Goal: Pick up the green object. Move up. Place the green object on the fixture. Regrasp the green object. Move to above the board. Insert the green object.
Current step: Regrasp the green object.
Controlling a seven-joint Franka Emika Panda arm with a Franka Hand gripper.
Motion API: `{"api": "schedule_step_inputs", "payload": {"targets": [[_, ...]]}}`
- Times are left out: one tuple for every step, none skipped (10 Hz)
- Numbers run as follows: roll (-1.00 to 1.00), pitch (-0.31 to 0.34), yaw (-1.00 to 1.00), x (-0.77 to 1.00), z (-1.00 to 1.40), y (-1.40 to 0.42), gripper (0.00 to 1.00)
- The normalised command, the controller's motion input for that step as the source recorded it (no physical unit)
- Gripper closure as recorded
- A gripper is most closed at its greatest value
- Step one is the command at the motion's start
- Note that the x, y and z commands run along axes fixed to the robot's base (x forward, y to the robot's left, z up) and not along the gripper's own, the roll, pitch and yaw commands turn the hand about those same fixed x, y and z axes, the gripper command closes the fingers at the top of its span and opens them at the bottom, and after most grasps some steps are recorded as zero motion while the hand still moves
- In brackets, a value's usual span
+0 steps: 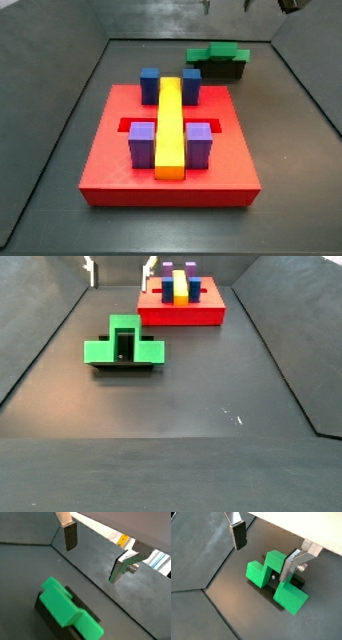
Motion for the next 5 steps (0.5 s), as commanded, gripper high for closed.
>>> {"api": "schedule_step_inputs", "payload": {"targets": [[0.21,0.029,0.03,0.18,-0.09,-0.12,0.00],[0.65,0.211,0.28,0.39,-0.05,0.00,0.00],[0.89,0.249,0.38,0.45,-0.07,-0.05,0.00],[0.85,0.220,0.40,0.41,-0.06,-0.09,0.00],[0.66,0.177,0.32,0.26,-0.06,-0.22,0.00]]}}
